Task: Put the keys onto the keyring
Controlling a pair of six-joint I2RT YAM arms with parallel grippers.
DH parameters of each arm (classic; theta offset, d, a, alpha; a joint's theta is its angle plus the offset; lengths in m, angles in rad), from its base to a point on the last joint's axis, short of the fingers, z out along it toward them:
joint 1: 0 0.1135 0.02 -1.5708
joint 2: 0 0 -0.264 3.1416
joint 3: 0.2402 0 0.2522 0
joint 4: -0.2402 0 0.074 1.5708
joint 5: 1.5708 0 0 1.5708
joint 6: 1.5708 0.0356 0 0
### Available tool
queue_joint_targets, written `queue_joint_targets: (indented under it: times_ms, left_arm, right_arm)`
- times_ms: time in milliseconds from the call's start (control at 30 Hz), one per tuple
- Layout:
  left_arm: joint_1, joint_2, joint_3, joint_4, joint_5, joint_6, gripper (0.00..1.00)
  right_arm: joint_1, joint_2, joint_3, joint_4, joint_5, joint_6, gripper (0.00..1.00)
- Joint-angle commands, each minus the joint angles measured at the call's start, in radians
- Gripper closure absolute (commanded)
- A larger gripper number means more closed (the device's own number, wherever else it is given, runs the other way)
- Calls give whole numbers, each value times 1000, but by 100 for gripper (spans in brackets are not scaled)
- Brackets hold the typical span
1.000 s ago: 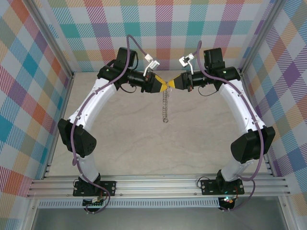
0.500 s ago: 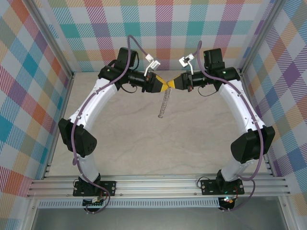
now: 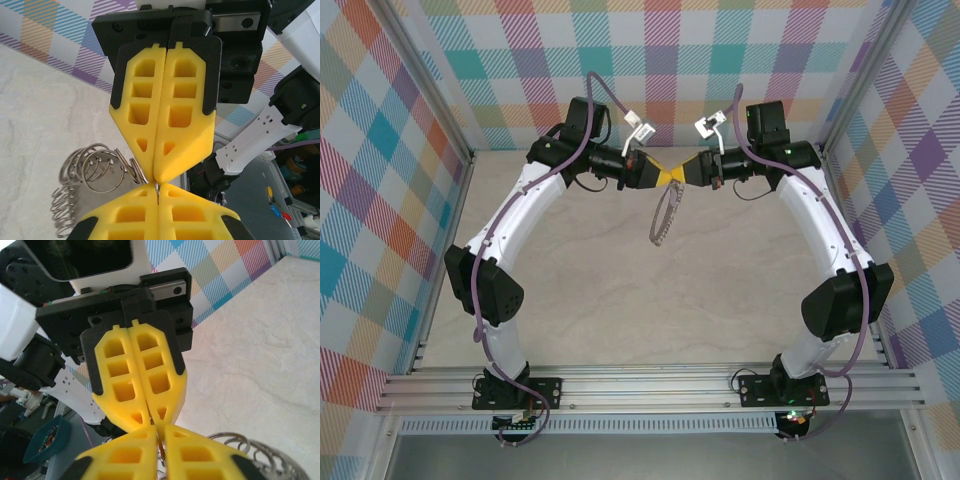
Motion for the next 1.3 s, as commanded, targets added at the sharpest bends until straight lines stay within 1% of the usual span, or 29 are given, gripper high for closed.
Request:
queue_joint_targets:
  times_ms: [0,67,167,333,467,533,667,900,1033,1100,1200,1267]
  left_arm:
    - [-24,-9,22,49,21,-11,100]
    - [-23,-13,21,59,20,-19,100]
    - [-24,-20,20,73,18,-26,100]
    - [-24,-50,-15,135,12,-61,100]
    - [-24,-65,-29,166,9,-76,100]
    - [-24,-69,-29,172,9,-81,100]
    - [-25,-69,-30,180,10,-89,100]
    - [-28,-69,-30,193,8,-98,100]
    - [-29,-68,-29,199,8,-102,100]
    - [-31,-68,-29,202,4,-103,100]
    - [-31,-68,-29,203,4,-105,100]
    - [-31,-66,-29,203,4,-105,100]
  right_arm:
    - [-14,-59,-47,124,17,96,78]
    - [-34,-101,-96,202,23,169,76]
    - [-62,-176,-195,332,35,275,75]
    - [-73,-282,-374,523,81,414,75]
    - [-72,-316,-489,696,83,542,74]
    - [-72,-322,-538,790,72,608,70]
    - [-66,-313,-594,935,43,710,68]
    - [-40,-295,-601,959,46,718,68]
    - [-37,-287,-599,965,45,722,69]
    - [-36,-286,-599,969,43,726,71]
    - [-36,-282,-600,977,39,732,78]
    - [-36,-282,-604,977,40,732,79]
